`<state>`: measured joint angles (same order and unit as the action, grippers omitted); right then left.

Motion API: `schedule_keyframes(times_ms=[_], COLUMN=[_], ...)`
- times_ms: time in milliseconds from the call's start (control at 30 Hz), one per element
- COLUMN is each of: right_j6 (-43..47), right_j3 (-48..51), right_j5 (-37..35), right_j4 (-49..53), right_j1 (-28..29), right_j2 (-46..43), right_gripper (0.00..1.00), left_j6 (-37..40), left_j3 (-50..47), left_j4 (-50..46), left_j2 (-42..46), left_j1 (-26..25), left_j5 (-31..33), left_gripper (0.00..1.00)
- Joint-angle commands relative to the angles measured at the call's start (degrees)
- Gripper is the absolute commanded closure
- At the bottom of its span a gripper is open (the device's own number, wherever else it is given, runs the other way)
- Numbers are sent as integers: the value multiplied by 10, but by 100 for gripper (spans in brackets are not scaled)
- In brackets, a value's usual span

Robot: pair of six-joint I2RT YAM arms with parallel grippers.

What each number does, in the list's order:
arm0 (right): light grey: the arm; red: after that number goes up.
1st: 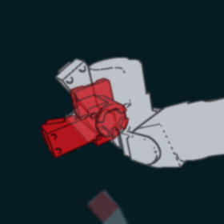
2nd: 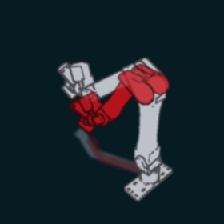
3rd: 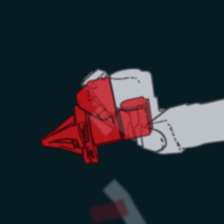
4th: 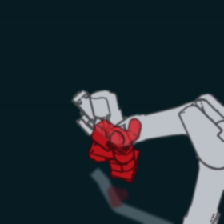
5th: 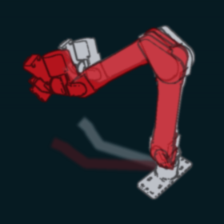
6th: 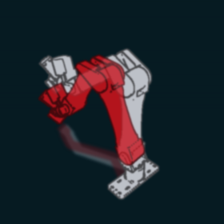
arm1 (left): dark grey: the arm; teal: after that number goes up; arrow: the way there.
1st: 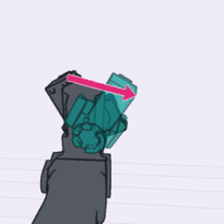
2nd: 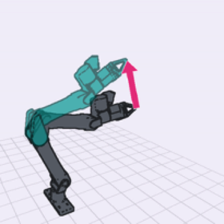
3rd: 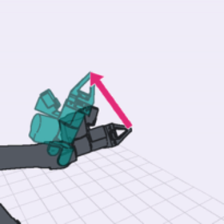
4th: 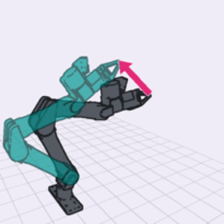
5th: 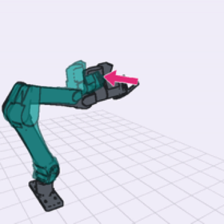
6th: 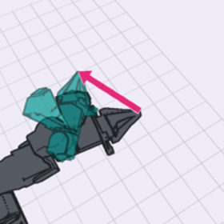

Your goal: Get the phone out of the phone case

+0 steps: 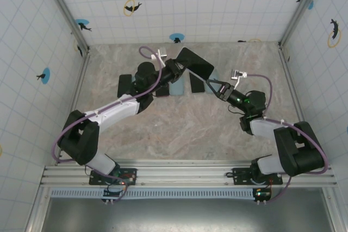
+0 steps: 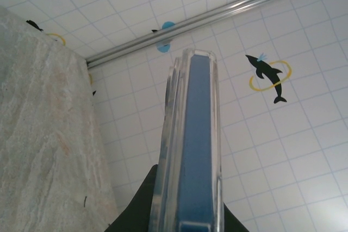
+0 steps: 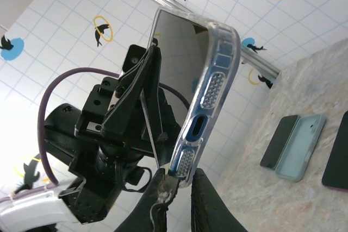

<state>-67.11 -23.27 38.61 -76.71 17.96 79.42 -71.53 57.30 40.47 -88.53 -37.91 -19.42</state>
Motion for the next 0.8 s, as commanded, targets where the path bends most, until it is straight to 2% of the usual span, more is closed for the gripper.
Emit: schedule_keyframes(times_ms=[0,233,467,533,667,767], right_j6=[108,134,102,89,51,33], right_j3=[8,7,19,27,42,45], right_j5=[-21,-31,-17,-13,8,17], right_j4=[154,173,122,99,40,22], right_j1=[17,19,10,6,0,1], right_j2=[16,39,19,4,-31,-59], right_gripper=[94,95,92,86,63,53], left_j6=[-113,-157,-95,-70,4,23], left_j3=[32,43,31,26,24,12], left_j4=[171,222,139,115,35,23], left_j2=[20,-2,27,37,61,72], left_j1=[-62,-81,-73,-65,-47,-34], left_j5=[-76,-77,-63,-55,-22,-4], left_gripper=[100,100,100,100,100,100])
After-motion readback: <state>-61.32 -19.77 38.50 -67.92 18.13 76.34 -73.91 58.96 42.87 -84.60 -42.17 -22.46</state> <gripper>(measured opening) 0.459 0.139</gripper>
